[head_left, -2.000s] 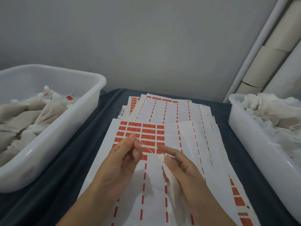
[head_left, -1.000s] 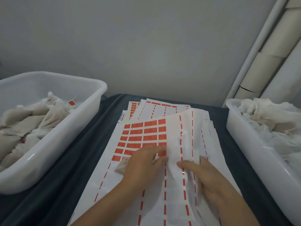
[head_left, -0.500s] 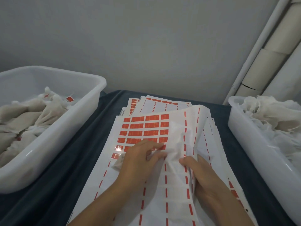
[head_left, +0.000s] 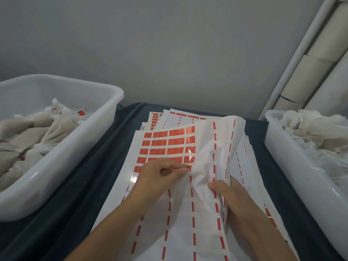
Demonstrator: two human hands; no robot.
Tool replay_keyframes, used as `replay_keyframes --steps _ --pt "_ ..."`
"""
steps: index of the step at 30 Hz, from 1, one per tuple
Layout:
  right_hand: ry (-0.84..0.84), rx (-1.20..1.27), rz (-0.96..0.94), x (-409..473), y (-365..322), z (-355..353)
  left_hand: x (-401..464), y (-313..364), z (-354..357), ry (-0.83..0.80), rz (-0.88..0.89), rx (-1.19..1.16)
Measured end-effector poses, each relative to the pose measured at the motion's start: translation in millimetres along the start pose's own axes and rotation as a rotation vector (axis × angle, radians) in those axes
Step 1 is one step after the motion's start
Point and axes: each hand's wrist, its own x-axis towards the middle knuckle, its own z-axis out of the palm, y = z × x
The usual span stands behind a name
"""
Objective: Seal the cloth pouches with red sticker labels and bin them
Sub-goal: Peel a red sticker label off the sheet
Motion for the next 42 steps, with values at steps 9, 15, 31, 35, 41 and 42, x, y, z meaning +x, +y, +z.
replay_keyframes --steps 9,15,31,35,41,42 --pt "0.045 0.012 0.010 2.0 1.3 -1.2 -5.1 0.3 3.9 0.086 0.167 0.192" --pt "0.050 0.009 0.010 -0.1 0.9 -1.5 -2.3 -7.3 7.5 0.121 0.156 0.162" --pt "0.087 -0.068 0.009 -3.8 -9.1 -6.8 -1.9 5.7 -9.4 0.406 0.041 -0.121" --pt "0.323 -0.232 -0.105 2.1 -12.3 -5.4 -11.6 17.6 -8.4 0.350 0.279 -0.062" --pt "0.363 -0.395 -0.363 -8.2 -22.9 -6.7 -22.1 23.7 -1.8 0.207 0.577 0.116" --pt "0.194 -0.317 -0.204 -12.7 -24.5 -3.7 -23.1 23.3 -0.6 0.193 0.609 0.147"
